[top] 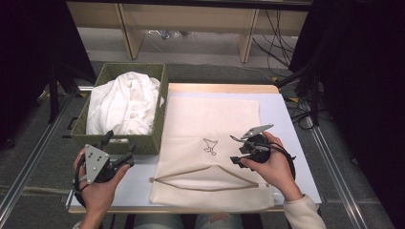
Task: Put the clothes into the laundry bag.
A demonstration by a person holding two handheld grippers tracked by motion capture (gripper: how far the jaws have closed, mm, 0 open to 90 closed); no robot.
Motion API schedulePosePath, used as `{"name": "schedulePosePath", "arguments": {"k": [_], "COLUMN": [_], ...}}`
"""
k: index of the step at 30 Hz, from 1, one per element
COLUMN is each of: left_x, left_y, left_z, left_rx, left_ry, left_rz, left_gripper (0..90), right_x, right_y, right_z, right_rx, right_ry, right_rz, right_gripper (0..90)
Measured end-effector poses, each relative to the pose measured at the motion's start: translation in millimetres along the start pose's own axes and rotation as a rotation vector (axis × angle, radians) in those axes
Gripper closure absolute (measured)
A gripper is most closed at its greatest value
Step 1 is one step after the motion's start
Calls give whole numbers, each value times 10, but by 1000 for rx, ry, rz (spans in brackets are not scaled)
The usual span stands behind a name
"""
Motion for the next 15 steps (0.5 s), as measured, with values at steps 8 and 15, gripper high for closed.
{"name": "schedulePosePath", "arguments": {"k": [8,15], "left_x": [128,234], "left_y": [95,86], "left_z": [43,71], "left_rx": [-26,-26], "left_ry": [30,46], "left_rz": [-9,-33], "left_gripper": [243,242], "right_x": [64,175], "right_y": [54,191], "right_z": [-2,0], "right_rx": [-26,-103], "right_ry": [36,60], "right_rz": [15,27], "right_gripper": [461,445]}}
Point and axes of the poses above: each handheld gripper's, and its own axes: x roughly forward along the jaws, z roughly out of its top, y roughly to its left, the point moved 6 cm from there along x, roughly forward along the jaws, and after that the axes turned 8 degrees about -z, right-handed, at the moved point
